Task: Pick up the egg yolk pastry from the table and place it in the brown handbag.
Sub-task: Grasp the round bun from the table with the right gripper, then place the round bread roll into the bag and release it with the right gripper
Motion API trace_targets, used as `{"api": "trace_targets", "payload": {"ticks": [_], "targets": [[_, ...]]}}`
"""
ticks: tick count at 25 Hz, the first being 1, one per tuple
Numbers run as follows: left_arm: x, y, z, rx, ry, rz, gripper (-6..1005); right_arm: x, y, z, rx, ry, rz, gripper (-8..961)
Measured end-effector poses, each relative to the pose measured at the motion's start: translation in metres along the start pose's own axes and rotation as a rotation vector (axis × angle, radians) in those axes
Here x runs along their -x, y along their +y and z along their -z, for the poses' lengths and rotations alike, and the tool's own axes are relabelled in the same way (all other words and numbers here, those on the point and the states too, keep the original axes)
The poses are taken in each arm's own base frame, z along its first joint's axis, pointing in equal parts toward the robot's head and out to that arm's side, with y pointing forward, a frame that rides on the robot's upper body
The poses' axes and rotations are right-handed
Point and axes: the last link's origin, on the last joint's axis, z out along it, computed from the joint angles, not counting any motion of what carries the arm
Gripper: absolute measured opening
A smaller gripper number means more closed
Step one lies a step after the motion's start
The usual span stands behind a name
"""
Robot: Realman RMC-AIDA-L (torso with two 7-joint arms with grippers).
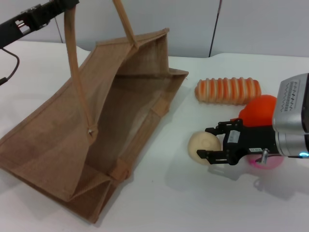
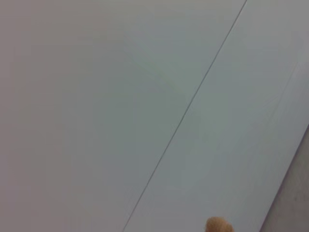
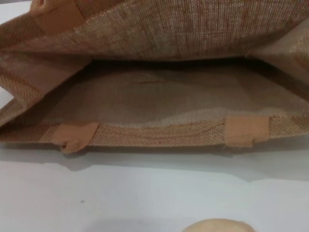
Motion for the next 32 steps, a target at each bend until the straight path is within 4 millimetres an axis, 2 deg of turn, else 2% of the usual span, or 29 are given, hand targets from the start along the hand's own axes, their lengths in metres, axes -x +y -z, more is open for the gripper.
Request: {"api": "trace_targets", "payload": {"ticks": [3,6,9,12,16,17,18,21,24,29,32], "targets": [[0.000,0.000,0.001,-0.002,0.010,0.003,167,0.001,-0.002,0.003,-0.011,-0.011,0.003,703],[0.001,0.000,0.002,0.002,0.011,0.009,169,0.006,-0.006,0.014,-0.031,-0.065,0.021,678],[0.000,0.000,0.001,0.005,0.011,0.009,172,0.017,-0.004,0.028,-0.009,-0.146,0.056,646],[0.000,0.001,-0.002,0.014,0.010,0.008,174,0.027,0.001,0.035,0.036,-0.212,0.095,618],[-0.002,0.008,-0.016,0.066,0.000,0.010,177,0.050,0.009,0.034,0.106,-0.284,0.167,591],[-0.002,0.013,-0.024,0.106,-0.003,0.012,178,0.050,0.009,0.034,0.106,-0.284,0.167,585],[-0.003,0.015,-0.027,0.122,-0.003,0.013,179,0.066,0.012,0.026,0.140,-0.303,0.204,578],[-0.003,0.023,-0.039,0.188,-0.007,0.020,181,0.084,0.018,0.013,0.177,-0.317,0.244,550],[-0.003,0.033,-0.045,0.258,-0.012,0.030,184,0.104,0.025,-0.008,0.191,-0.305,0.296,524],[-0.008,0.048,-0.040,0.369,0.022,0.048,188,0.131,0.031,-0.040,0.103,-0.307,0.341,485],[-0.013,0.052,-0.027,0.401,0.074,0.044,190,0.139,0.035,-0.053,0.019,-0.318,0.366,469]]}}
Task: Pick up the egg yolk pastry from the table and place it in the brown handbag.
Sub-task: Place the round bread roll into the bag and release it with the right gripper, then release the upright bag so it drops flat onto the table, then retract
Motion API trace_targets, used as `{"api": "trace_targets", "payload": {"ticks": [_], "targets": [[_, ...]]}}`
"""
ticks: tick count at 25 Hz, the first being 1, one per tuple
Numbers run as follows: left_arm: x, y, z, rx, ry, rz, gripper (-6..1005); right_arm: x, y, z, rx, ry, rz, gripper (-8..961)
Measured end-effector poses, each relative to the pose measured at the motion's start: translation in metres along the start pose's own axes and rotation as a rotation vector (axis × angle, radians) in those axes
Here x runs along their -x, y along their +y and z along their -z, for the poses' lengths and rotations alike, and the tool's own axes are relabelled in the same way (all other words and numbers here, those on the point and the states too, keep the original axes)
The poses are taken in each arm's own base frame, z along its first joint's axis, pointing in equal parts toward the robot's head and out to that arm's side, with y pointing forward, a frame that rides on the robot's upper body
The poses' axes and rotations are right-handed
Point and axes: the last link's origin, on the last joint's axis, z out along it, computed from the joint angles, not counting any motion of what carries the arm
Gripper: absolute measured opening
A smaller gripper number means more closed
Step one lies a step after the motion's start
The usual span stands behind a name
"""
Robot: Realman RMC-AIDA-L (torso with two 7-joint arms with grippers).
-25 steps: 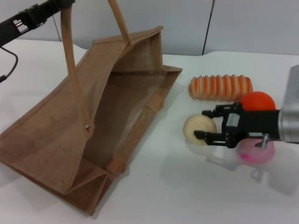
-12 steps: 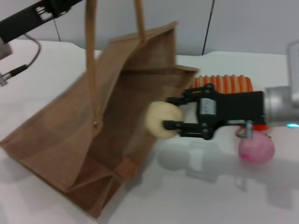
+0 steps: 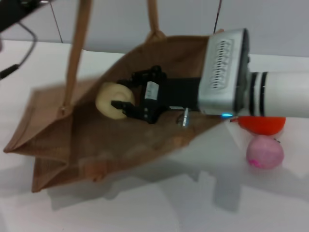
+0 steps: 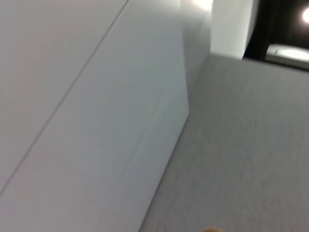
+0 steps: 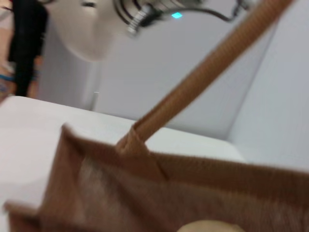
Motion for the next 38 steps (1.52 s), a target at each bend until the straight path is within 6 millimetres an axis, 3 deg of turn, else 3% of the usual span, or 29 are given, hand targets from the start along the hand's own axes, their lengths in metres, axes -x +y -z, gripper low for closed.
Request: {"api": "trace_targets", "payload": {"ticks": [4,9,14,20,23,26,27,28,31,38], "targets": [[-0.008,0.006,0.024,-0.034,0.070,-0.027,193,-0.002,0.003,-0.007,-0.052,0.027,-0.001,447],[-0.015,0.014,0.046,-0.061,0.123,-0.039,197,-0.012,-0.004,0.000,-0.137,0.061,-0.020,419],[-0.018,0.017,0.055,-0.074,0.139,-0.042,201,-0.015,-0.006,0.005,-0.209,0.075,-0.023,681],[-0.023,0.017,0.067,-0.108,0.180,-0.060,206,-0.009,0.000,0.010,-0.203,0.037,-0.026,877],[-0.026,0.015,0.078,-0.151,0.225,-0.065,208,-0.008,0.008,0.017,-0.161,-0.010,-0.049,883],[-0.026,0.008,0.090,-0.229,0.280,-0.066,211,-0.008,0.010,0.034,-0.129,-0.082,-0.087,889],[-0.025,0.004,0.094,-0.264,0.294,-0.063,211,-0.009,0.011,0.051,-0.099,-0.147,-0.110,891],[-0.024,0.001,0.097,-0.292,0.300,-0.062,212,-0.009,0.011,0.051,-0.099,-0.147,-0.110,893],[-0.022,-0.009,0.101,-0.371,0.309,-0.062,215,-0.017,0.009,0.082,-0.086,-0.255,-0.136,899],[-0.010,-0.035,0.097,-0.515,0.273,-0.053,220,-0.044,-0.001,0.152,-0.314,-0.483,-0.175,898]]}}
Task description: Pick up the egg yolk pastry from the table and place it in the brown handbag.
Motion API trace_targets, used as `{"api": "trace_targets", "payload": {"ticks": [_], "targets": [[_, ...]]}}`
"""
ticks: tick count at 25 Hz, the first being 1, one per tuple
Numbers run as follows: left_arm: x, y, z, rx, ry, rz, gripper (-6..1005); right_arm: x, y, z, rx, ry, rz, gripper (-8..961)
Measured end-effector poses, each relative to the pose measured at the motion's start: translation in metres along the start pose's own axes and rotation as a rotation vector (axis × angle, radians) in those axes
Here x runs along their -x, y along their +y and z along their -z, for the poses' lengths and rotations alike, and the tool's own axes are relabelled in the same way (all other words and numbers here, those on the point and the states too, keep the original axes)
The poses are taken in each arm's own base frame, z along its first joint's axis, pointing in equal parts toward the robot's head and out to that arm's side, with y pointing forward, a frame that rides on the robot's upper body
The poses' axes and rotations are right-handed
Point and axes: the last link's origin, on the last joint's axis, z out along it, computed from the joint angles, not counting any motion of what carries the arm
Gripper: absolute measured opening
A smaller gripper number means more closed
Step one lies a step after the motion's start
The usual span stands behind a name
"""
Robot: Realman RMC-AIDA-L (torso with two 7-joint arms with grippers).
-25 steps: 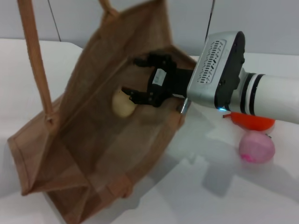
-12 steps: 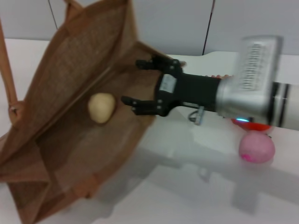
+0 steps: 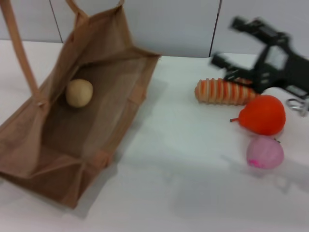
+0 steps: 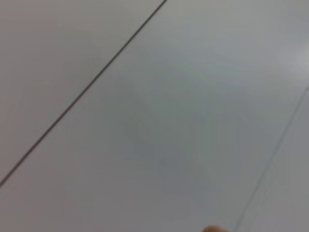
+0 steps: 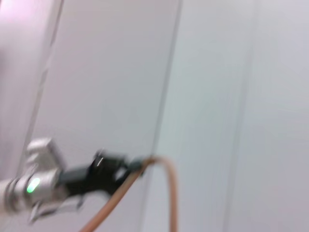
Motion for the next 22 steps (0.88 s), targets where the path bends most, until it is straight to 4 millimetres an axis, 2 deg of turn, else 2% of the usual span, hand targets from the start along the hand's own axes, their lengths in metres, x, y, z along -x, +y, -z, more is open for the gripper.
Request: {"api": "trace_targets", "payload": {"ticks": [5,10,16,21,22], "targets": [[0.017,-0.011,-0.005,-0.089,-0.025,-0.072,224,0.002,-0.004,0.035,-0.198,-0.141,0.085,896],[0.042,-0.015,-0.014,-0.134,-0.057,-0.194,228,-0.003,-0.006,0.061,-0.445,-0.207,0.150,893],[0.078,-0.011,-0.013,-0.210,0.013,-0.463,505,-0.013,-0.008,0.078,-0.697,-0.203,0.207,888],[0.090,-0.012,-0.006,-0.299,0.087,-0.571,680,-0.018,-0.010,0.091,-0.860,-0.190,0.224,886],[0.092,-0.010,-0.003,-0.316,0.106,-0.604,687,-0.019,-0.010,0.093,-0.879,-0.185,0.220,886]]}}
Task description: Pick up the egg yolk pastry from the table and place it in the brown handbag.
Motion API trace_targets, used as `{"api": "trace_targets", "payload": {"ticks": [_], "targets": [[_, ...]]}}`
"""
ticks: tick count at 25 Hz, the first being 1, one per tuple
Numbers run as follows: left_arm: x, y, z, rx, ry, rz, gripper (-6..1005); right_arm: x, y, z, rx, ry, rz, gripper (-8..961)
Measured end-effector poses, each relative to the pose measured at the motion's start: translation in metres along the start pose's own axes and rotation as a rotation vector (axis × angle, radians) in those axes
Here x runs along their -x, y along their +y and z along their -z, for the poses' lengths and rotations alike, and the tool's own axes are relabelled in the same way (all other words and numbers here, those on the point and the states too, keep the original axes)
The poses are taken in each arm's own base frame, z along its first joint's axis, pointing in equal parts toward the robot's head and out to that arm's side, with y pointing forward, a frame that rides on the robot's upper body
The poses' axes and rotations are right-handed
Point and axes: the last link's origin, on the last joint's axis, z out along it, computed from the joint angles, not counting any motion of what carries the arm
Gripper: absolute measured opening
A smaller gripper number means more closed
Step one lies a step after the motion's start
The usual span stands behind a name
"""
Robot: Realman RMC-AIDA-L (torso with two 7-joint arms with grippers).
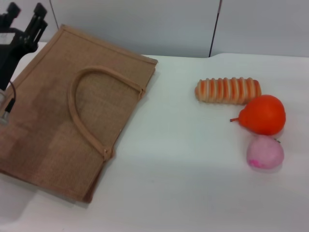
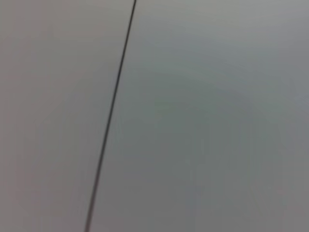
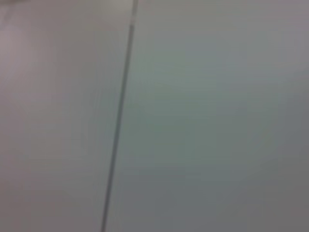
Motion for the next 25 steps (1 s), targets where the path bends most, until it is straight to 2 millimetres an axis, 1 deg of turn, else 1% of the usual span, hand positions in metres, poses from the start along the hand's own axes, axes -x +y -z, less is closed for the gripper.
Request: {"api": "trace_targets", "payload": {"ticks": [5,10,14,18,25], "targets": [[-0.003,0.008,0.016,-0.100,0.105,-0.148,717,-0.007,-0.007,0.001,-0.064,0.046,-0.017,885],[-0.013,0.004,0.032,-0.170,0.194,-0.145,716,-0.010,-0.009,0.002,-0.081,0.069,-0.024,885],[-0.020,0.007,0.043,-0.175,0.259,-0.135,715,-0.011,-0.011,0.002,-0.093,0.072,-0.026,884],[-0.025,0.010,0.047,-0.163,0.302,-0.138,714,-0.011,-0.011,0.002,-0.095,0.072,-0.027,885],[-0.027,0.013,0.049,-0.157,0.319,-0.129,713,-0.011,-0.011,0.002,-0.096,0.072,-0.028,885]]}}
